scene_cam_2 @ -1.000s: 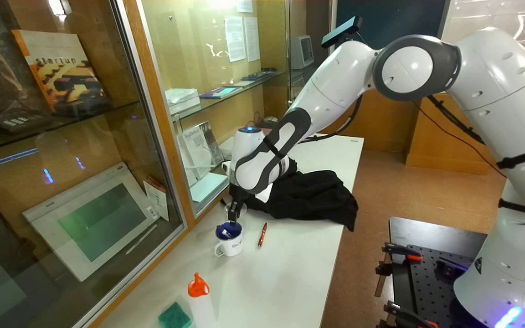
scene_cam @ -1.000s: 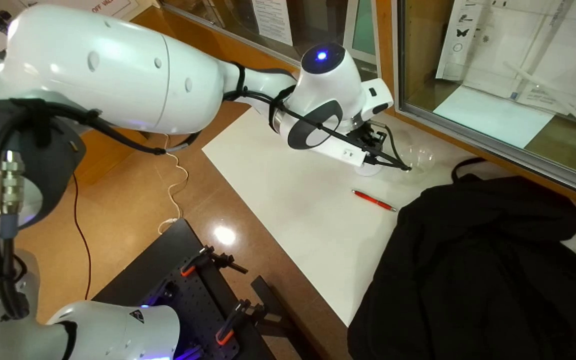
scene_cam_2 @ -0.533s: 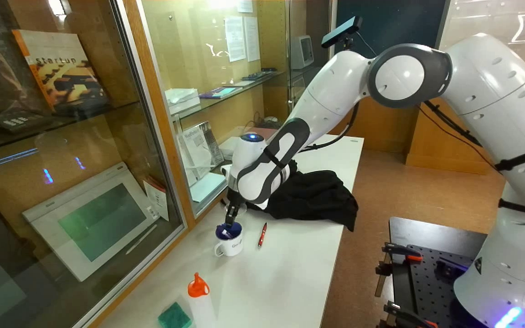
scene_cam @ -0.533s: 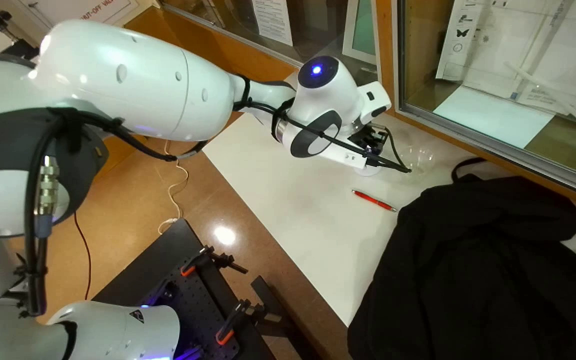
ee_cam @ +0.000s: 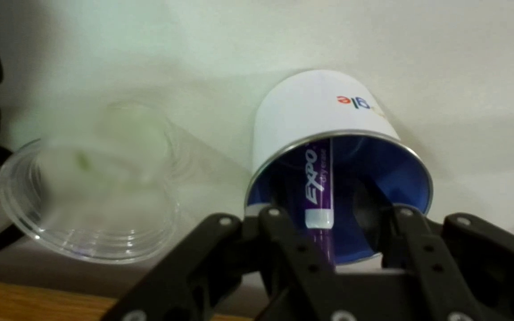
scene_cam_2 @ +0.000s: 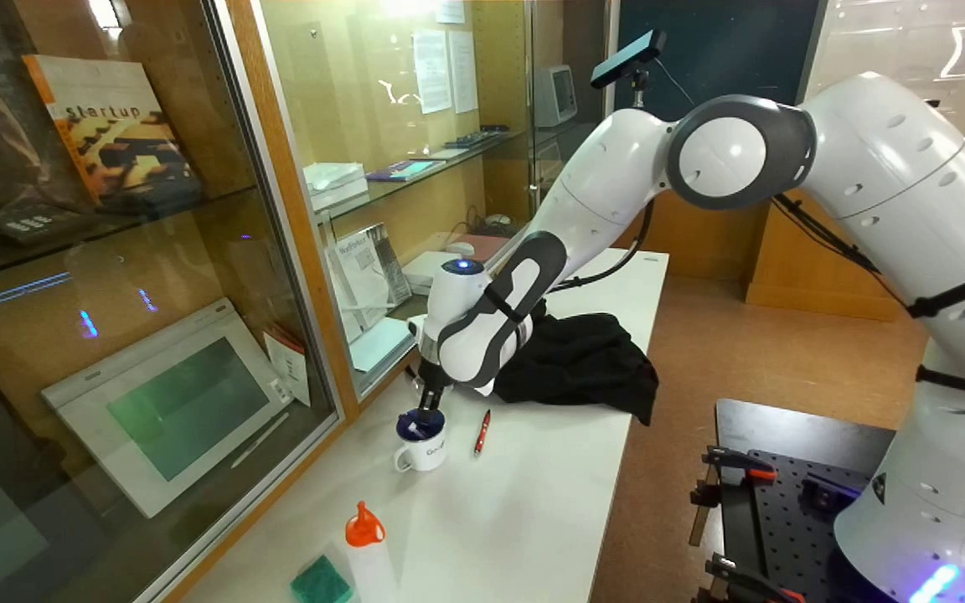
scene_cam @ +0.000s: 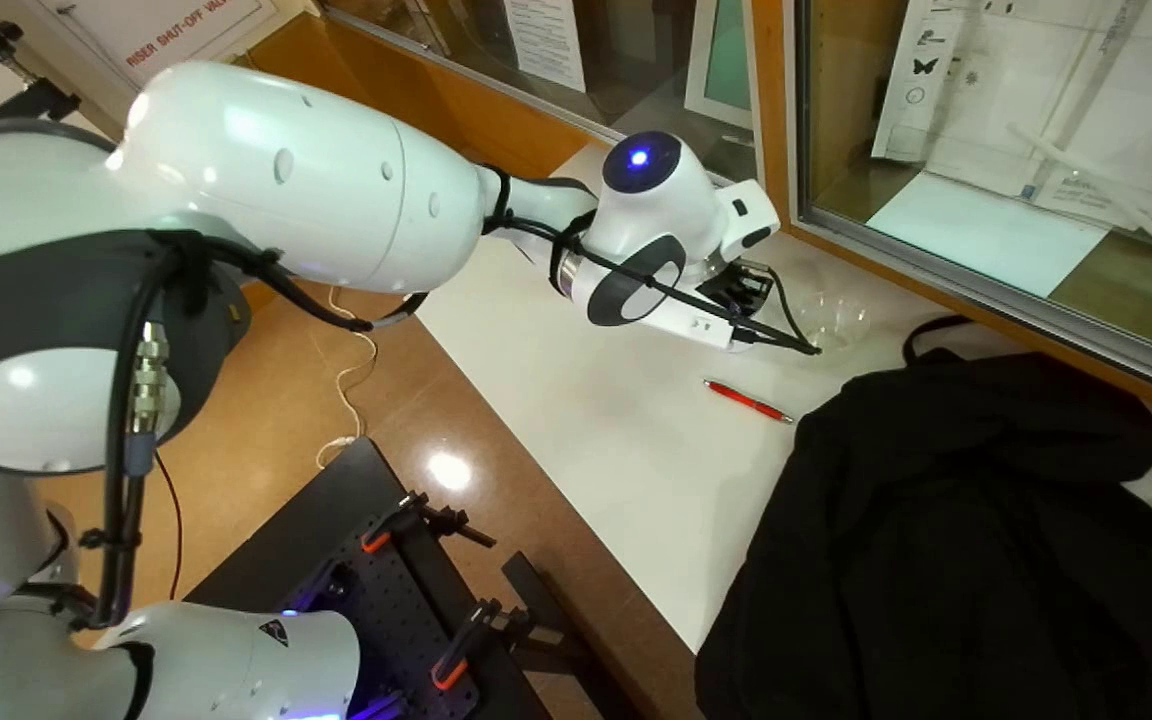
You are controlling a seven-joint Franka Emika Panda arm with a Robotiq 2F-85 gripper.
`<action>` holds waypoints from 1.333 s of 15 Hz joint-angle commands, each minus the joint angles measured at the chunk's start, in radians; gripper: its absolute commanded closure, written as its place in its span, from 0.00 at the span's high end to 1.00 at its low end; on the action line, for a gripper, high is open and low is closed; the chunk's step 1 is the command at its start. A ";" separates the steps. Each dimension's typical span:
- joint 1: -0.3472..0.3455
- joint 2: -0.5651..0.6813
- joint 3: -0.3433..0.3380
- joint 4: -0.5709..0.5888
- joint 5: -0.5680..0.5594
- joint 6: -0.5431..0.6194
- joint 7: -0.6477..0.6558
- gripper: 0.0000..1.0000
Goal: Pick the marker from the cup and put it on the table
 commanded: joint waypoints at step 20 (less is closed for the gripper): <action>-0.035 -0.211 0.054 -0.211 -0.040 0.244 0.085 0.04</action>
